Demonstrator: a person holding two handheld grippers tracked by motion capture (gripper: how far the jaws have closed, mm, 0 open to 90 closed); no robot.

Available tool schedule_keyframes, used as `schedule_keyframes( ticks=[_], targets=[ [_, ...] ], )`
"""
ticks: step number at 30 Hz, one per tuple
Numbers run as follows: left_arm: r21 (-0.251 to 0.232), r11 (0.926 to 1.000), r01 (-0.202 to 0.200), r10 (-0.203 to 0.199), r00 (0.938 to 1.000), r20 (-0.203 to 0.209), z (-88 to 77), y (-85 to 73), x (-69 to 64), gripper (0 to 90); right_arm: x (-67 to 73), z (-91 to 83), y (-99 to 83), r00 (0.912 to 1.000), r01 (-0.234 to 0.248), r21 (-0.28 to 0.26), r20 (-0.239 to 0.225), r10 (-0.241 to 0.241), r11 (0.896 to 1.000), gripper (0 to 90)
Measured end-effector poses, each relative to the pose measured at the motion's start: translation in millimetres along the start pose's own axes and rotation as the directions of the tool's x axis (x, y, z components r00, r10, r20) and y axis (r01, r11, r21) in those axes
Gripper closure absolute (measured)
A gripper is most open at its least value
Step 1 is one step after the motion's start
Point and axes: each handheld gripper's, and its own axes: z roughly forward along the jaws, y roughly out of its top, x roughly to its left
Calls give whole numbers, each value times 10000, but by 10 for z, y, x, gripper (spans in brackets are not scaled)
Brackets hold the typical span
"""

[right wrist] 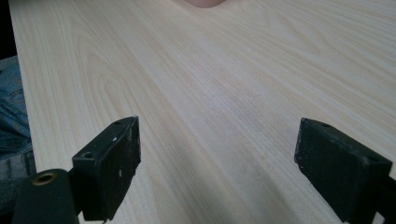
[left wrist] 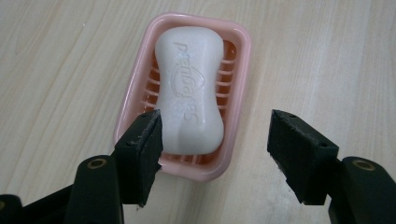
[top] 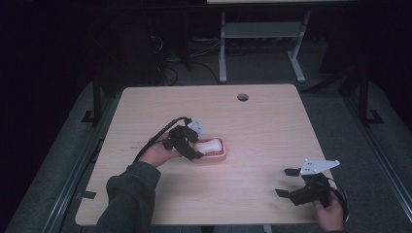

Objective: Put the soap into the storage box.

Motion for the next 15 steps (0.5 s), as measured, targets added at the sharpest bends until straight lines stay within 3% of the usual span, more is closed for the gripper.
schedule_keyframes(
  ticks=[15],
  targets=[
    [94,10000,-11,12,10000,-45,-84,-138,-135,320,0,6,0,10000,-26,51,77,25,10000,142]
  ],
)
